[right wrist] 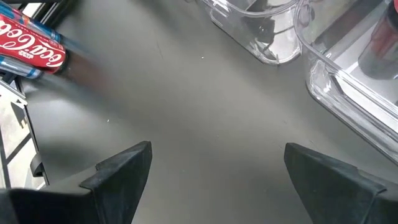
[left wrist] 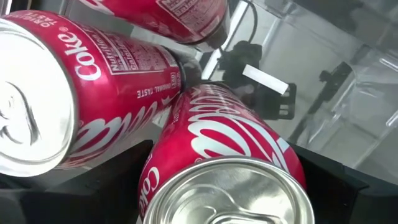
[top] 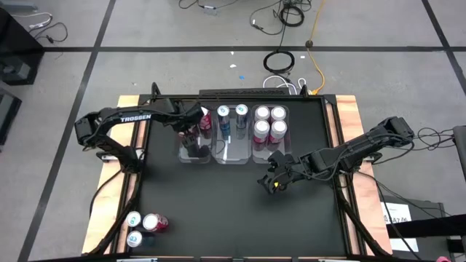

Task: Sort soda cans
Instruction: Put the red soda can into the left transparent bin

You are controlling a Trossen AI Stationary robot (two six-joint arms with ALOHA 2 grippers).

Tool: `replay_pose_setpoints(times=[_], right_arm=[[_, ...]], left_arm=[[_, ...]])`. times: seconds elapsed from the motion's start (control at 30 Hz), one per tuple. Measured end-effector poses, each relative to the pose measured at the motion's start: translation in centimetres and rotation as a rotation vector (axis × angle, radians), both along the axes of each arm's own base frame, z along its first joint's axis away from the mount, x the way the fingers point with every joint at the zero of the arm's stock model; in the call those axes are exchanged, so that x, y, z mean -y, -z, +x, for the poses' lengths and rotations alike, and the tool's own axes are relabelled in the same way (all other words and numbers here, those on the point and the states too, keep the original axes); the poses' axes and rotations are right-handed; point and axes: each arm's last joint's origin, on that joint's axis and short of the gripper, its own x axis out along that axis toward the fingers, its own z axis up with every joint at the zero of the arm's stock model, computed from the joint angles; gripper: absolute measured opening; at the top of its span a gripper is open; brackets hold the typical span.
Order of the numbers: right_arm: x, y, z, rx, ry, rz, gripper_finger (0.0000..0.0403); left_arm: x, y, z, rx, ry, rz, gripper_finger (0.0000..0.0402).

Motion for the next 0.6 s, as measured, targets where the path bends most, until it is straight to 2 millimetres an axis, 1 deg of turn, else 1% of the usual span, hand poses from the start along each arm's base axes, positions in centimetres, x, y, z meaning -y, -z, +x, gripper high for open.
replay_pose_setpoints(times=[0.37, 0.47, 0.6], right_arm=[[0.00, 0.00, 0.01, 0.001, 0.002, 0.002, 0.0359], [-0.01, -0.01, 0.01, 0.002, 0.002, 0.003, 0.0359], [-0.01, -0.02, 0.02, 0.003, 0.002, 0.004, 0.0359]], left_arm=[[-0.02, 0.01, 0.03, 0.001, -0.010, 0.008, 0.0336], [-0.03, 0.02, 0.04, 0.004, -0.027, 0.008, 0.0350], [-0.01, 0.03, -0.02, 0.000, -0.029, 0.004, 0.0384]])
